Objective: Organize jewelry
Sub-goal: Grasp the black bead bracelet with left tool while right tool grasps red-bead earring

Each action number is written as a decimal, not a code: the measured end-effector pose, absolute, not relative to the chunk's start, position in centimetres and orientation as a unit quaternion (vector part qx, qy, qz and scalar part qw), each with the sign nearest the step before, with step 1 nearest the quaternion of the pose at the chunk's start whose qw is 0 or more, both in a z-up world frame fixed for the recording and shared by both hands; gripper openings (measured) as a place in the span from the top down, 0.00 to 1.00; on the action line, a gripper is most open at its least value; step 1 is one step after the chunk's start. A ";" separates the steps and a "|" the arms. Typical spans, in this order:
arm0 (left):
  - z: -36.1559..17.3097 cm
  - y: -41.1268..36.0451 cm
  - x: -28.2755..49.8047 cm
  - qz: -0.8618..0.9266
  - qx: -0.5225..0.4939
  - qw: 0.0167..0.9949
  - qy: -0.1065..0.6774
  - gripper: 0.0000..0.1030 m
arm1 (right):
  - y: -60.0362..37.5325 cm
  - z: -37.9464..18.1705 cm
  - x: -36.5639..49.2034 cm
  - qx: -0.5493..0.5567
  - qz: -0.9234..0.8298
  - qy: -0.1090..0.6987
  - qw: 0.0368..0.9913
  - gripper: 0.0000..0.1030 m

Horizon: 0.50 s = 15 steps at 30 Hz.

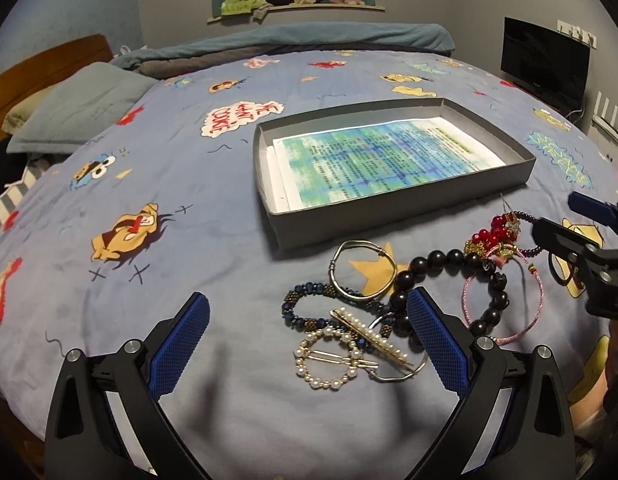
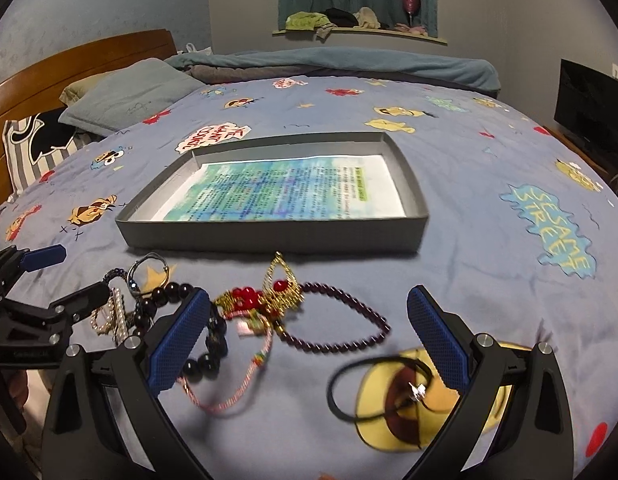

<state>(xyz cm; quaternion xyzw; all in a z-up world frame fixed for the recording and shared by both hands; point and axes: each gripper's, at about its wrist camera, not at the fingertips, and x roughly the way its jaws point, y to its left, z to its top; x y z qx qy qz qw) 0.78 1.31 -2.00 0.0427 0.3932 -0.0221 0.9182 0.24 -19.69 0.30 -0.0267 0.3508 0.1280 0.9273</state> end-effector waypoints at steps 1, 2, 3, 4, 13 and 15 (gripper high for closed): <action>-2.0 1.6 0.8 -0.023 0.040 0.918 0.393 0.05 | -19.3 0.2 0.5 -0.028 0.131 0.351 0.927 0.09; -2.1 1.8 0.8 -0.023 0.039 0.919 0.392 0.05 | -19.1 0.2 0.7 -0.029 0.133 0.351 0.926 0.11; -2.1 2.0 0.9 -0.021 0.039 0.919 0.391 0.05 | -19.0 0.1 0.9 -0.030 0.134 0.352 0.926 0.17; -2.1 2.1 1.0 -0.019 0.041 0.920 0.390 0.05 | -18.7 -0.1 1.1 -0.032 0.137 0.355 0.924 0.21; -3.0 3.6 1.5 -0.038 0.025 0.919 0.391 0.05 | -18.0 -1.3 2.1 -0.027 0.144 0.366 0.919 0.45; -3.2 3.8 1.5 -0.038 0.027 0.919 0.391 0.05 | -18.2 -1.5 2.2 -0.024 0.144 0.370 0.918 0.49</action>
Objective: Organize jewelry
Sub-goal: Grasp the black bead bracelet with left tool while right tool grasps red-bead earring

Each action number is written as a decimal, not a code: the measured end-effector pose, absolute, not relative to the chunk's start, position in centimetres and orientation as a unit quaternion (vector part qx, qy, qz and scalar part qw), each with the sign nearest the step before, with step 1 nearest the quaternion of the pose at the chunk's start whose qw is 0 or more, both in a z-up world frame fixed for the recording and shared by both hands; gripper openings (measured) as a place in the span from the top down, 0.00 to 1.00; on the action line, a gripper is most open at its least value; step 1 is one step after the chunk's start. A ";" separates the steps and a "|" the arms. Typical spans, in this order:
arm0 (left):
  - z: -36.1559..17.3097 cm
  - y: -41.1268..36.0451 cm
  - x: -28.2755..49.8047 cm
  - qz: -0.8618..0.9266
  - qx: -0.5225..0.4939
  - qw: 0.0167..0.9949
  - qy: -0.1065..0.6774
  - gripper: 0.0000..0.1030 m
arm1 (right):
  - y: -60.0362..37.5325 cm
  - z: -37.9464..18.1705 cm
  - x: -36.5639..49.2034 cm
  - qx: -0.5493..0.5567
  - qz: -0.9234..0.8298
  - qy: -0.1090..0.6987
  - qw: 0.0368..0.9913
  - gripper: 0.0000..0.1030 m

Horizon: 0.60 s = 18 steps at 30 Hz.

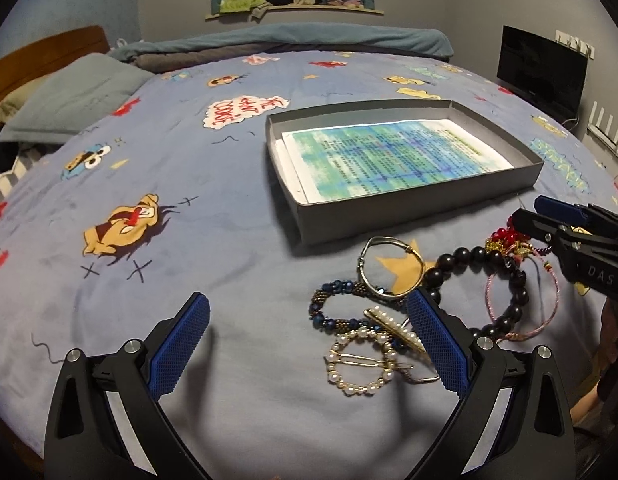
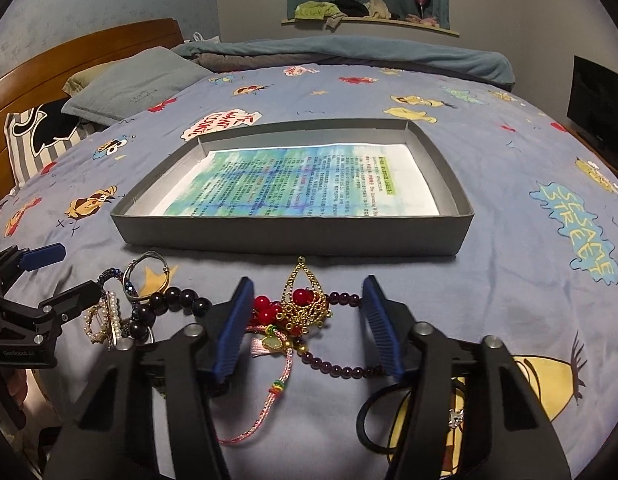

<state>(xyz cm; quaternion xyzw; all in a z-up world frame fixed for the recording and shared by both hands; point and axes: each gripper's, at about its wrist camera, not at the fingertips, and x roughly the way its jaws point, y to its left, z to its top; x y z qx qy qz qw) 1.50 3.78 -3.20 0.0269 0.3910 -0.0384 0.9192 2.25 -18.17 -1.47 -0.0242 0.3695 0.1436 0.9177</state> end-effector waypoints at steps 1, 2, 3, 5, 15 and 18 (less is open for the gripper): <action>-3.3 3.9 1.6 -0.039 0.026 0.919 0.392 0.05 | -18.2 -1.6 2.3 -0.022 0.144 0.372 0.917 0.52; -3.4 3.9 1.6 -0.040 0.023 0.918 0.394 0.05 | -18.2 -1.7 2.4 -0.021 0.144 0.374 0.916 0.57; -3.5 4.0 1.7 -0.040 0.021 0.918 0.395 0.05 | -18.3 -1.8 2.5 -0.020 0.145 0.375 0.915 0.60; -3.5 3.9 1.8 -0.044 0.020 0.917 0.395 0.05 | -18.3 -1.8 2.3 -0.019 0.147 0.372 0.916 0.66; -3.7 3.2 1.6 -0.058 0.028 0.917 0.394 0.07 | -18.7 -0.8 1.8 -0.017 0.153 0.350 0.924 0.80; -3.5 3.0 1.5 -0.064 0.030 0.918 0.390 0.07 | -18.9 -0.5 1.7 -0.012 0.155 0.344 0.926 0.80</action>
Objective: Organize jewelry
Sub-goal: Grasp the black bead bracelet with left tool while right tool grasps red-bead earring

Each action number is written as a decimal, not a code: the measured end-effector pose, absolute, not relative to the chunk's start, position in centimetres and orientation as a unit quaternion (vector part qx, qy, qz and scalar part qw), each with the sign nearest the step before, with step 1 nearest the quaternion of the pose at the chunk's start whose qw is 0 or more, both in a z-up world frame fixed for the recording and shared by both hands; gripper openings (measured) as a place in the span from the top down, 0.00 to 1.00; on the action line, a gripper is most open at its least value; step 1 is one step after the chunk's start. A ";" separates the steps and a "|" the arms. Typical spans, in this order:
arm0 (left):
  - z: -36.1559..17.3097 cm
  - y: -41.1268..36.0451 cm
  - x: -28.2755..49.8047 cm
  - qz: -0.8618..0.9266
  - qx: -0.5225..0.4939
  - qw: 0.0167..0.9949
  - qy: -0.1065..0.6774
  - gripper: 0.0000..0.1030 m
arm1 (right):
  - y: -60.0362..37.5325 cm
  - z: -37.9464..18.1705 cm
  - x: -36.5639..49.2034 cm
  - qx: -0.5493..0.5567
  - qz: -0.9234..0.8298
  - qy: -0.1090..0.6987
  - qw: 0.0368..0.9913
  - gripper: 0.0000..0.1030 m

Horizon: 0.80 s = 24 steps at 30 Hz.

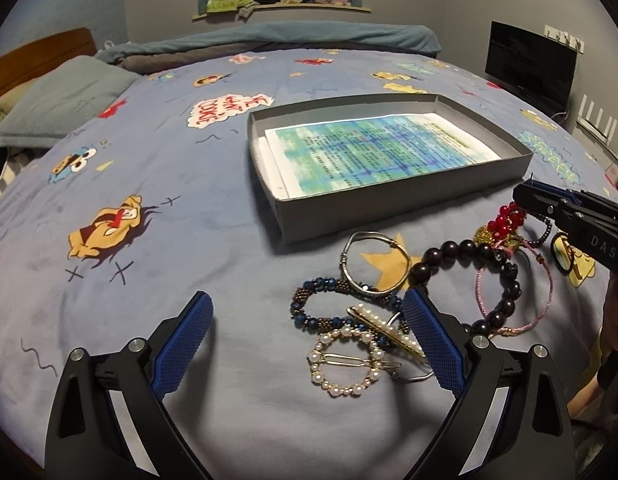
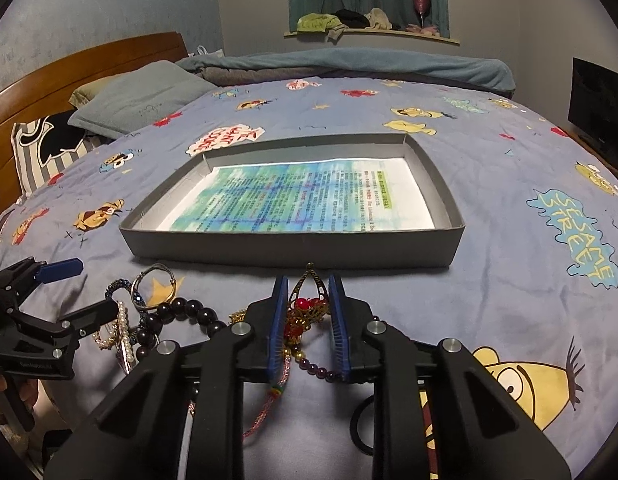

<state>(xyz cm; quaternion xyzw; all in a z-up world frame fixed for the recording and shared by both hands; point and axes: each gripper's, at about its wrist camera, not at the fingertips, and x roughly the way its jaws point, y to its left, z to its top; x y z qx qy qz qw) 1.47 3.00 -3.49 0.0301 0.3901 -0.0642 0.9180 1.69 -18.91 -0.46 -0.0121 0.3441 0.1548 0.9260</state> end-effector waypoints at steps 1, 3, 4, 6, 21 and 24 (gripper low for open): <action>-3.3 2.8 1.4 -0.068 0.030 0.919 0.387 0.07 | -19.0 -0.2 1.6 -0.010 0.156 0.339 0.928 0.80; -3.1 2.5 1.3 -0.079 0.028 0.919 0.385 0.08 | -19.2 0.4 1.4 -0.007 0.157 0.329 0.931 0.80; -3.1 2.4 1.3 -0.083 0.027 0.919 0.385 0.08 | -19.3 0.7 1.3 -0.005 0.159 0.325 0.932 0.80; -3.0 1.7 1.3 -0.100 0.027 0.917 0.386 0.09 | -19.4 1.3 1.1 -0.002 0.161 0.317 0.935 0.80; -5.0 -5.1 3.9 -0.178 0.117 0.889 0.404 0.70 | -20.7 3.2 0.1 0.010 0.165 0.300 0.939 0.80; -5.4 -5.5 4.3 -0.183 0.134 0.885 0.408 0.70 | -20.9 3.2 0.1 0.011 0.165 0.301 0.939 0.80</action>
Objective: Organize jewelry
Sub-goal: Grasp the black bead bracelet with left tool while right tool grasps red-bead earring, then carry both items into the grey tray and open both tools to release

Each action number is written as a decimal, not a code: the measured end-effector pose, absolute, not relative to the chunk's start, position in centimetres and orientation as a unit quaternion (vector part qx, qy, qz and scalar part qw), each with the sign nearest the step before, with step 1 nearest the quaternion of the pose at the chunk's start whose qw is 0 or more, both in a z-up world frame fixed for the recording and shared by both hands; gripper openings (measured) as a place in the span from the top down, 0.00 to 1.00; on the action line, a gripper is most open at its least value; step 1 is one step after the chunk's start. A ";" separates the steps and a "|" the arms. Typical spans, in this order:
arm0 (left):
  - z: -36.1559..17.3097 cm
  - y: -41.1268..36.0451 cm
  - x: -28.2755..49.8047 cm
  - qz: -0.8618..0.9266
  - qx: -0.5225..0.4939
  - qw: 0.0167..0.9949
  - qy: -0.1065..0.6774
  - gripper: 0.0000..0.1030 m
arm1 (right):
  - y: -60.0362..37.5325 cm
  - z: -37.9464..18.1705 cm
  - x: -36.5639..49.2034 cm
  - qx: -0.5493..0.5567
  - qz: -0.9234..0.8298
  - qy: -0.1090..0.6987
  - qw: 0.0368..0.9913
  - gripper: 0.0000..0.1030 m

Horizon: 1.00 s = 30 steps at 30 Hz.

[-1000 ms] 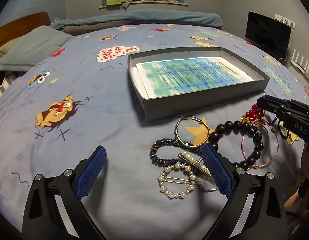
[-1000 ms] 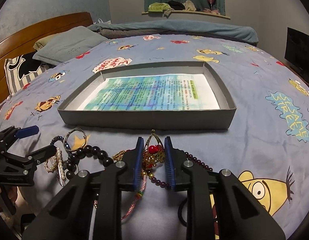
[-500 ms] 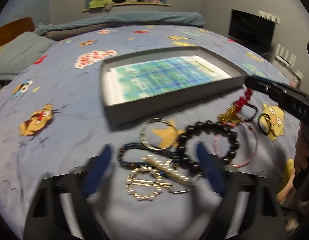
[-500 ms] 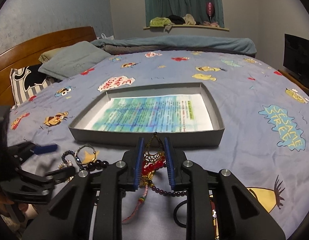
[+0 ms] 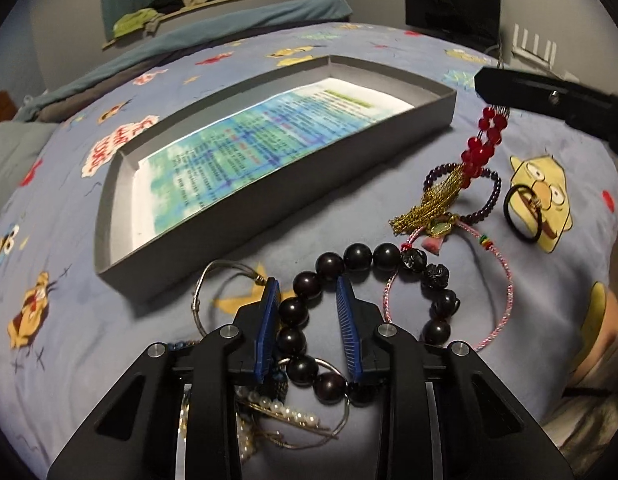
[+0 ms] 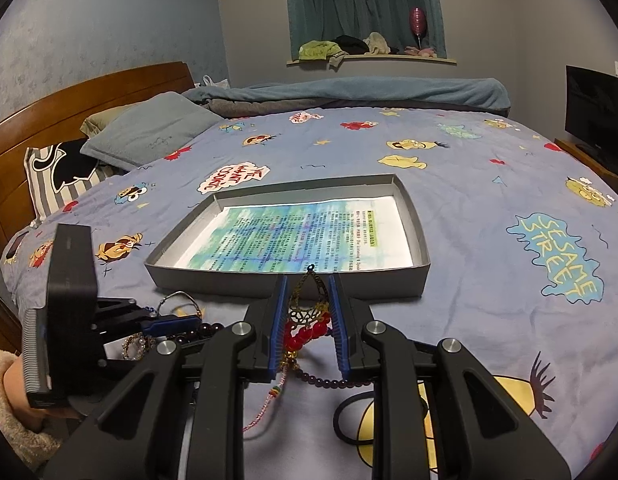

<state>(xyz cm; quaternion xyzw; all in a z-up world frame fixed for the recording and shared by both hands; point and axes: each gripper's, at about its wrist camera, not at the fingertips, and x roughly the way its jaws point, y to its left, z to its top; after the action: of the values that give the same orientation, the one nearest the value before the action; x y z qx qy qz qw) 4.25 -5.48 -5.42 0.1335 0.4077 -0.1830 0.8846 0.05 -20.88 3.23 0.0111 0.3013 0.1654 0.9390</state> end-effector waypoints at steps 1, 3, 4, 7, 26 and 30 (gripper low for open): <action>-5.5 -5.6 4.3 -0.185 0.140 0.883 0.407 0.70 | -21.0 3.3 0.1 0.012 0.166 0.301 0.939 0.80; -5.6 -5.8 4.4 -0.190 0.149 0.882 0.404 0.71 | -21.1 3.3 0.1 0.015 0.165 0.300 0.939 0.80; -5.6 -5.8 4.4 -0.193 0.150 0.881 0.404 0.74 | -21.2 3.3 0.1 0.017 0.165 0.300 0.939 0.80; -5.2 -5.6 4.5 -0.207 0.142 0.881 0.402 0.85 | -21.4 3.6 0.0 0.020 0.166 0.298 0.940 0.80; 3.5 -4.1 3.6 -0.225 0.126 0.915 0.312 0.85 | -22.4 8.3 1.9 0.010 0.164 0.261 0.951 0.80; 5.0 -3.0 4.5 -0.221 0.112 0.919 0.306 0.85 | -22.6 9.2 3.4 0.012 0.158 0.257 0.953 0.80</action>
<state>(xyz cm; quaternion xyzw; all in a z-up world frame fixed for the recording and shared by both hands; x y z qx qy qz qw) 4.55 -3.01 5.03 0.1125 0.3057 -0.2207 0.9193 3.44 -22.57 9.21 0.0116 0.2570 0.1579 0.9533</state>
